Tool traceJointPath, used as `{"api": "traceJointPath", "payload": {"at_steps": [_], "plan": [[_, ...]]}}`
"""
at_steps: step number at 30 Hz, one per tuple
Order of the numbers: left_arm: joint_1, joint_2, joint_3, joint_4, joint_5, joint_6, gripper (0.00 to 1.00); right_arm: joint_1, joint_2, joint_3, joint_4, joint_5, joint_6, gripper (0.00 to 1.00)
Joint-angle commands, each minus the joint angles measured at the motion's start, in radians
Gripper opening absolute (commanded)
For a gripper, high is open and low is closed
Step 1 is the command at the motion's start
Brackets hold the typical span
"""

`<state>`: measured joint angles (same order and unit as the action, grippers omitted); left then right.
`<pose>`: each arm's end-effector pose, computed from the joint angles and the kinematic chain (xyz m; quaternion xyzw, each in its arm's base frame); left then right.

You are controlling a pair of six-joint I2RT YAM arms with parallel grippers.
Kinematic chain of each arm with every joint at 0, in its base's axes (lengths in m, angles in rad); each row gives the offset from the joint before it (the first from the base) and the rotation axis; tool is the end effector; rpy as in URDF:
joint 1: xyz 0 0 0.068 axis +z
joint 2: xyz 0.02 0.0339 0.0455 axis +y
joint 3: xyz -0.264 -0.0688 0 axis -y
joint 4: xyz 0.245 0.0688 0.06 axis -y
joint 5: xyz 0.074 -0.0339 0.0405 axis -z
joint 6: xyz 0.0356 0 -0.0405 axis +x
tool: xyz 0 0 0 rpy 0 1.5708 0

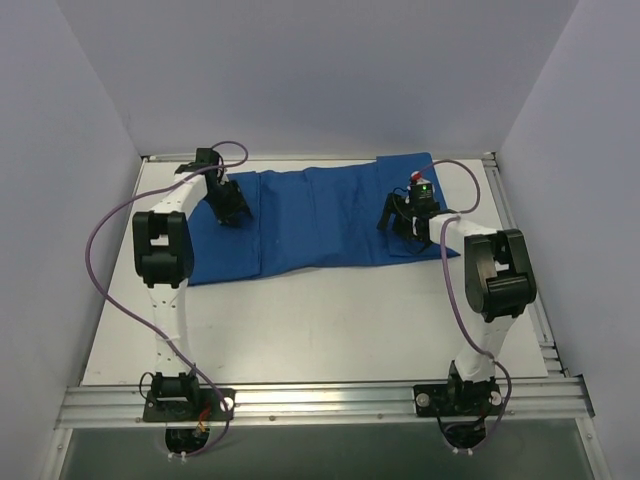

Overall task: Open and lay out the surgical kit
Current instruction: Open the surgical kit at the center of the board.

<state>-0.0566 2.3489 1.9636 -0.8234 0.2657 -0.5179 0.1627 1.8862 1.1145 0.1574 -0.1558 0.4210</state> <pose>0.4920 -0.0372 0.1637 -0.1997 0.9546 -0.1755 0.1342 0.4023 0.0716 0.1737 0.0785 0.8824 0.1982 0.4195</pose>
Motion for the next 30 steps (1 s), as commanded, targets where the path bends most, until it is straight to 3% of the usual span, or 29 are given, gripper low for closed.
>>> {"api": "traceJointPath", "payload": {"at_steps": [1,5,8,13,16,23,30], "plan": [[0.012,-0.031,-0.031,0.029,-0.086,0.033,0.59,0.017,-0.001,-0.016,-0.105,0.032,-0.048,0.79],[0.003,-0.137,-0.008,-0.014,-0.141,0.062,0.69,0.052,-0.062,-0.015,-0.186,0.076,-0.064,0.8],[-0.037,-0.223,-0.021,-0.054,-0.23,0.096,0.7,0.077,-0.124,-0.038,-0.232,0.142,-0.071,0.81],[-0.143,-0.384,-0.263,-0.007,-0.391,0.087,0.7,0.104,-0.186,-0.058,-0.283,0.222,-0.09,0.76],[-0.192,-0.439,-0.368,0.029,-0.387,0.05,0.7,0.113,-0.18,-0.056,-0.298,0.24,-0.106,0.68],[-0.247,-0.525,-0.454,0.053,-0.422,0.027,0.68,0.144,-0.124,-0.033,-0.311,0.305,-0.14,0.51],[-0.259,-0.565,-0.52,0.075,-0.445,0.009,0.68,0.208,-0.075,0.016,-0.337,0.374,-0.154,0.48]]}}
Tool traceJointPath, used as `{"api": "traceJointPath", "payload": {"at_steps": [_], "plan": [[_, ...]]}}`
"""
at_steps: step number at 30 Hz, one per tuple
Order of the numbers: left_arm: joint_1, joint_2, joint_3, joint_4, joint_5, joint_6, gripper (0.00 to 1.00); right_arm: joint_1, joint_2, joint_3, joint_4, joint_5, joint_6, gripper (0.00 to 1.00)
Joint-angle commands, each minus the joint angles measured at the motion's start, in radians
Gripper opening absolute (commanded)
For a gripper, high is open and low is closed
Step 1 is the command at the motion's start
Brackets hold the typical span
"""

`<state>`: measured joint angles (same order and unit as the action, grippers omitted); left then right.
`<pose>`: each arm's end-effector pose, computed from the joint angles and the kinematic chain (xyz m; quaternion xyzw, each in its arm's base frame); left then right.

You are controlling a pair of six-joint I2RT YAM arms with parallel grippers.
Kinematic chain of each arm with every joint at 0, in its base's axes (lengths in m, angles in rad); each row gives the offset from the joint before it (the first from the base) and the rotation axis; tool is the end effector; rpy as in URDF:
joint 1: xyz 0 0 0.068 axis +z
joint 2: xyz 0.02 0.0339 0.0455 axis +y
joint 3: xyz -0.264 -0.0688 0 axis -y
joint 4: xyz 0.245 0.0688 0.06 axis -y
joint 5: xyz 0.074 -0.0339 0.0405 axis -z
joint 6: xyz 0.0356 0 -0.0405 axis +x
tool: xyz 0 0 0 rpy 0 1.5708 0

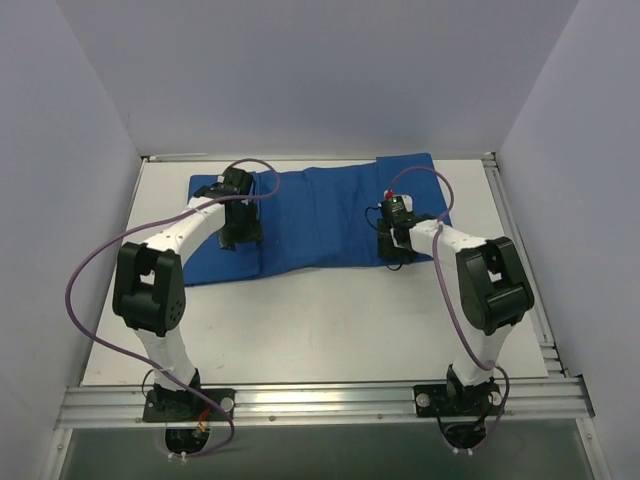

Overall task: Open and lay out the surgical kit
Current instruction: Open the surgical kit at the center of the board.

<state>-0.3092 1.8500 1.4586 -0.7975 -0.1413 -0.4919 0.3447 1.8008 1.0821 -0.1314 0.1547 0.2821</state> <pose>0.3662 -0.1117 0.2279 -0.1027 0.9741 -0.0100 0.2014 0.3559 0.1219 0.1724 -0.0020 0.9334 0.0396 0.3567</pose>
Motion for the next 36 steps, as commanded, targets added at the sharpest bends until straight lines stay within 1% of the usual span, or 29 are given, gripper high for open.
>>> {"api": "traceJointPath", "payload": {"at_steps": [1,4,7,10,14,18,19,21,22,24,25,26,27,30,36], "plan": [[-0.007,-0.067,-0.015,0.047,-0.04,-0.017,0.67,0.034,0.009,0.058,-0.051,0.08,-0.009,0.48],[-0.01,-0.063,-0.009,0.034,-0.055,-0.016,0.68,0.053,0.003,0.058,-0.051,0.089,-0.003,0.52],[-0.024,-0.051,-0.001,0.023,-0.075,-0.013,0.69,0.054,0.02,0.062,-0.056,0.108,0.005,0.52],[-0.034,-0.035,-0.001,0.015,-0.084,-0.013,0.69,0.054,0.04,0.068,-0.071,0.14,0.005,0.49],[-0.048,-0.032,-0.009,0.014,-0.096,-0.014,0.69,0.056,0.051,0.076,-0.088,0.175,-0.003,0.4],[-0.051,-0.037,-0.012,0.014,-0.103,-0.014,0.68,0.056,0.061,0.082,-0.096,0.201,-0.017,0.39],[-0.051,-0.034,-0.009,0.012,-0.103,-0.013,0.68,0.056,0.065,0.084,-0.094,0.201,-0.018,0.37],[-0.051,-0.031,-0.006,0.003,-0.107,-0.013,0.68,0.056,0.068,0.093,-0.099,0.203,-0.018,0.27],[-0.054,-0.031,-0.007,0.0,-0.109,-0.011,0.68,0.057,0.063,0.093,-0.094,0.203,-0.014,0.18],[-0.057,-0.032,-0.015,-0.005,-0.119,-0.01,0.69,0.056,0.046,0.091,-0.085,0.197,-0.011,0.1],[-0.06,-0.035,-0.018,-0.005,-0.122,-0.008,0.69,0.056,0.04,0.091,-0.08,0.187,-0.006,0.05],[-0.061,-0.037,-0.024,-0.008,-0.123,-0.007,0.7,0.056,0.035,0.094,-0.08,0.184,-0.004,0.02],[-0.062,-0.04,-0.029,-0.012,-0.126,-0.007,0.71,0.056,0.028,0.099,-0.082,0.177,-0.003,0.0],[-0.071,-0.051,-0.056,-0.011,-0.142,-0.008,0.76,0.053,-0.007,0.104,-0.076,0.141,0.009,0.0],[-0.111,-0.043,-0.064,-0.02,-0.187,-0.014,0.77,0.037,-0.073,0.104,-0.065,0.063,0.025,0.0]]}}
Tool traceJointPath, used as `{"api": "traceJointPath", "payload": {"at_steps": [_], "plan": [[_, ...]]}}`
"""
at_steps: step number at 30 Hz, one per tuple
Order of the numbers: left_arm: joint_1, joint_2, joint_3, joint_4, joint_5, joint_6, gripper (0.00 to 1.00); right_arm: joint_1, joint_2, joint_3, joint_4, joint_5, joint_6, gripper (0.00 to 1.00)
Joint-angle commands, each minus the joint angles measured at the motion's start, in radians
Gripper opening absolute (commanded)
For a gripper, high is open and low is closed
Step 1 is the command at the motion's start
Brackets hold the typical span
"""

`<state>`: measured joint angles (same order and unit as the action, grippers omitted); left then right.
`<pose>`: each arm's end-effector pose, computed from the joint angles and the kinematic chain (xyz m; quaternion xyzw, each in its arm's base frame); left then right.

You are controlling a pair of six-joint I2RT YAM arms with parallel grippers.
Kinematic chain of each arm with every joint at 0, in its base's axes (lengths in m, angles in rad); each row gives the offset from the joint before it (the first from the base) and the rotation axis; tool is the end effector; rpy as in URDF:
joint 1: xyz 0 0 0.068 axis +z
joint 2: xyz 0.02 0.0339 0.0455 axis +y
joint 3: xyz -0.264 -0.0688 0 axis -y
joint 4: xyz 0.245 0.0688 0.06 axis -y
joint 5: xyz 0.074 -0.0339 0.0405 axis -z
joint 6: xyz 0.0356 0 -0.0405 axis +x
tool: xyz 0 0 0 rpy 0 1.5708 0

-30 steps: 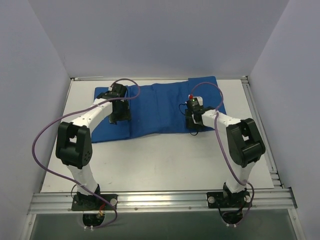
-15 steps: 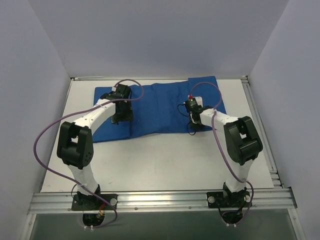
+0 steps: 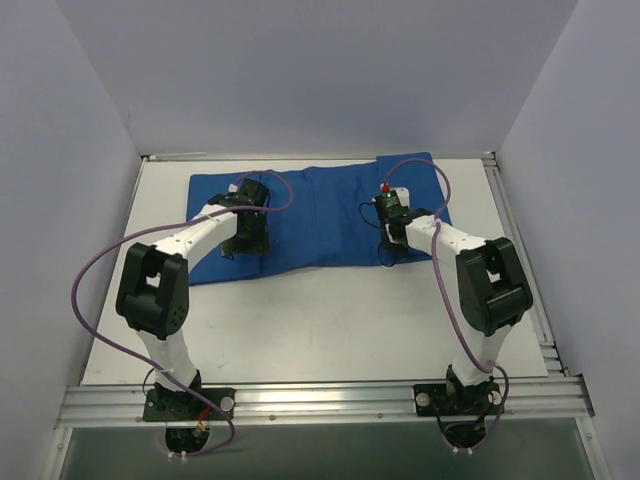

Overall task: Open and lay out the surgical kit
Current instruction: Open the surgical kit at the center of the board.

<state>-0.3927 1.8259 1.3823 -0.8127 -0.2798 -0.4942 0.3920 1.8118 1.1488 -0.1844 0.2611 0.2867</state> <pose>0.3429 -0.1314 0.2151 -0.0714 0.9756 0.0579 0.1992 0.3591 0.1385 0.1851 -0.0028 0.9285 0.0020 0.3714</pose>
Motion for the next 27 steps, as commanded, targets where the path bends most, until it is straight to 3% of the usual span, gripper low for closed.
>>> {"api": "traceJointPath", "payload": {"at_steps": [1,12,16,21,22,25,27], "plan": [[-0.035,-0.016,0.014,-0.009,-0.059,-0.014,0.76,-0.013,-0.089,0.037,-0.01,-0.049,0.02,0.0],[-0.094,0.019,-0.048,0.015,-0.094,-0.053,0.73,-0.044,-0.109,-0.02,0.04,-0.125,0.023,0.0],[-0.094,0.052,-0.057,0.01,-0.11,-0.058,0.67,-0.045,-0.112,-0.035,0.053,-0.131,0.02,0.0],[-0.087,0.053,-0.074,0.027,-0.091,-0.058,0.42,-0.053,-0.121,-0.04,0.057,-0.138,0.02,0.0],[-0.084,0.05,-0.072,0.027,-0.09,-0.058,0.26,-0.053,-0.121,-0.04,0.059,-0.14,0.02,0.0],[-0.068,0.013,-0.057,0.011,-0.087,-0.046,0.02,-0.056,-0.117,-0.032,0.054,-0.141,0.016,0.0],[-0.025,-0.037,-0.042,-0.005,-0.078,-0.032,0.02,-0.062,-0.115,-0.026,0.051,-0.145,0.011,0.0]]}}
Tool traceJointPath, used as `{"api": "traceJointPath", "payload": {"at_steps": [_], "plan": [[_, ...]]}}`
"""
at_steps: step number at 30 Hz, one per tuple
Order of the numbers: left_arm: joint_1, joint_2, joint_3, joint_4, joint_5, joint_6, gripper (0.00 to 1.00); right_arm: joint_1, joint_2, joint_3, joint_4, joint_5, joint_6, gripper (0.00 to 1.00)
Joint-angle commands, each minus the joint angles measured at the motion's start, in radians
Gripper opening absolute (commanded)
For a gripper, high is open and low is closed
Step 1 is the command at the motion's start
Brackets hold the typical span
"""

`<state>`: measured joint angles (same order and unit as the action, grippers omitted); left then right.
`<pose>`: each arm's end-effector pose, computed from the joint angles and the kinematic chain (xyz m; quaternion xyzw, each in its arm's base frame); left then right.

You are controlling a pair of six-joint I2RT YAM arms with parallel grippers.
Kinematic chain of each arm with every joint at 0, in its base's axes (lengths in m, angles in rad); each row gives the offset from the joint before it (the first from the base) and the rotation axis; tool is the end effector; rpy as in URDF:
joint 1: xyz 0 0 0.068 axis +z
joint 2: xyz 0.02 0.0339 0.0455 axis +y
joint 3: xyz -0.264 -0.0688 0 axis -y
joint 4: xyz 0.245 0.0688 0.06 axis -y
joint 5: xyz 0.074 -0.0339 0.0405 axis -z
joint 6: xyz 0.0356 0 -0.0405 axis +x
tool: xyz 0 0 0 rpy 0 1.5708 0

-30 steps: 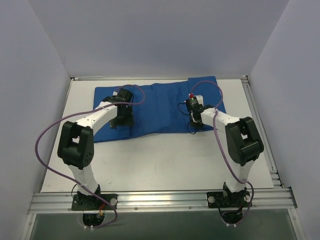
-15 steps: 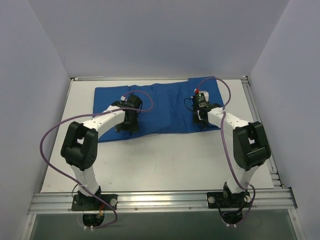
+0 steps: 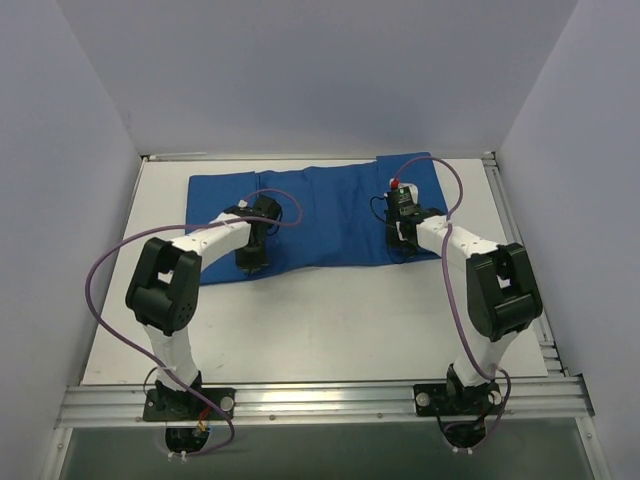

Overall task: Open and lay out the surgical kit
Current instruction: Open the surgical kit at the center of the board.

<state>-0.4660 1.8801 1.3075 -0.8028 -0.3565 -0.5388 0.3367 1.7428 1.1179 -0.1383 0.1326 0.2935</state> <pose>0.3269 -0.1505 0.1773 -0.0529 0.9782 0.1084 0.1691 0.3583 0.1204 0.2034 0.0062 0.9179 0.0636 0.3916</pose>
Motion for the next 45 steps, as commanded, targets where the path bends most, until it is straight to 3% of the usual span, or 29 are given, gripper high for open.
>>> {"api": "traceJointPath", "payload": {"at_steps": [1,3,7,8,11,13,15,16,17,19,20,24,28,30,34,39,44,45], "plan": [[0.073,-0.111,0.035,-0.016,0.005,0.019,0.02,-0.008,-0.046,0.005,0.006,-0.016,0.003,0.0],[0.142,-0.18,0.03,-0.019,0.052,0.042,0.02,-0.013,-0.045,0.01,0.008,-0.021,-0.002,0.0],[0.386,-0.266,0.038,-0.056,0.067,0.105,0.02,-0.019,-0.037,0.025,0.003,-0.034,-0.013,0.0],[0.526,-0.28,0.047,-0.088,0.071,0.131,0.02,-0.022,-0.034,0.029,0.0,-0.042,-0.014,0.0],[0.769,-0.343,0.078,-0.15,0.085,0.091,0.02,-0.025,-0.031,0.046,-0.006,-0.048,-0.022,0.0],[0.811,-0.412,0.023,-0.122,0.111,0.062,0.27,-0.03,-0.028,0.063,-0.015,-0.054,-0.024,0.0],[0.863,-0.494,0.0,-0.107,0.108,0.013,0.35,-0.034,-0.023,0.075,-0.023,-0.063,-0.028,0.0],[0.877,-0.522,-0.011,-0.096,0.072,0.011,0.59,-0.036,-0.023,0.082,-0.032,-0.064,-0.028,0.0],[0.886,-0.545,-0.005,-0.108,0.035,-0.009,0.71,-0.039,-0.022,0.094,-0.037,-0.07,-0.03,0.0],[0.886,-0.558,0.016,-0.116,0.014,-0.012,0.92,-0.048,-0.02,0.106,-0.047,-0.08,-0.03,0.0],[0.886,-0.553,0.012,-0.09,0.075,-0.004,0.98,-0.051,-0.014,0.12,-0.05,-0.083,-0.031,0.0],[0.845,-0.521,-0.022,-0.026,0.195,0.003,0.94,-0.062,-0.008,0.137,-0.055,-0.091,-0.025,0.0],[0.71,-0.484,-0.025,0.039,0.24,0.002,0.94,-0.08,0.0,0.163,-0.072,-0.062,-0.017,0.0],[0.679,-0.449,-0.043,0.074,0.328,-0.007,0.96,-0.102,0.0,0.184,-0.086,-0.033,-0.011,0.0],[0.618,-0.435,-0.085,0.122,0.356,-0.07,0.99,-0.232,-0.011,0.236,-0.092,0.063,-0.002,0.0],[0.512,-0.544,-0.206,0.266,0.379,-0.11,1.0,-0.554,0.007,0.264,-0.072,0.309,-0.022,0.0],[0.477,-0.512,-0.203,0.266,0.413,-0.112,1.0,-0.682,0.075,0.278,-0.063,0.311,-0.024,0.0],[0.478,-0.483,-0.195,0.261,0.413,-0.109,1.0,-0.68,0.08,0.28,-0.058,0.28,-0.03,0.22]]}}
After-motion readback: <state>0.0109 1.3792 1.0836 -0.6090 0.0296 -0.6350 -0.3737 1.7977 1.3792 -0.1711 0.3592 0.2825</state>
